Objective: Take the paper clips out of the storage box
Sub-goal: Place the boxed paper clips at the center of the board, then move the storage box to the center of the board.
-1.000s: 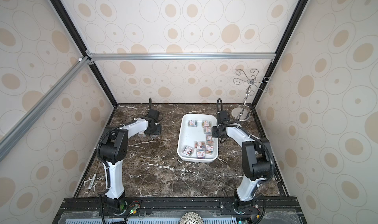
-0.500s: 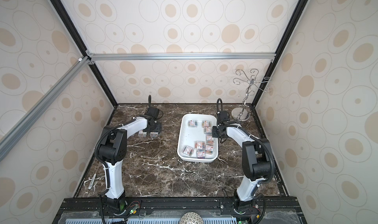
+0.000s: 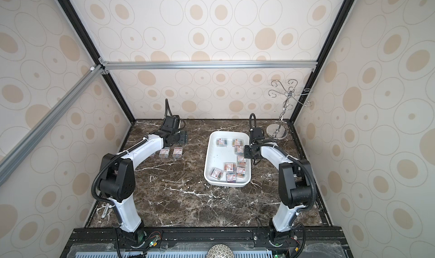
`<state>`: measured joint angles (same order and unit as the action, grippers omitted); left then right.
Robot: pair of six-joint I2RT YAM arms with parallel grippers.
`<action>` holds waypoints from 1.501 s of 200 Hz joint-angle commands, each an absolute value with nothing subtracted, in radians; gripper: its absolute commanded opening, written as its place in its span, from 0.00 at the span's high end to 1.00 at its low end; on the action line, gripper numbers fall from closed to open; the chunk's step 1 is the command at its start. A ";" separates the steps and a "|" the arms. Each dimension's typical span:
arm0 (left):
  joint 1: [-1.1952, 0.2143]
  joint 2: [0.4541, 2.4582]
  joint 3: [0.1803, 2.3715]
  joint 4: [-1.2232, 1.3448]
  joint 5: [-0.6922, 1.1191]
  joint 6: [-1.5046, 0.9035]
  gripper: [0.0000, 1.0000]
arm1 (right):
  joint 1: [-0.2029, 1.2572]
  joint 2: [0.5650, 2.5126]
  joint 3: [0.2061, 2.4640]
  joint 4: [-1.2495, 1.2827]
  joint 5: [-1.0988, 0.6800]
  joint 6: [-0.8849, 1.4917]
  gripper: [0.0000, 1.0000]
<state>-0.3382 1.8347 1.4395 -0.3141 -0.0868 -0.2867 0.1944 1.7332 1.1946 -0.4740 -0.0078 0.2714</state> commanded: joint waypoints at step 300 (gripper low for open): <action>-0.418 1.671 1.257 -0.104 0.200 -0.175 0.22 | 0.300 1.726 1.200 -0.504 0.000 0.262 0.98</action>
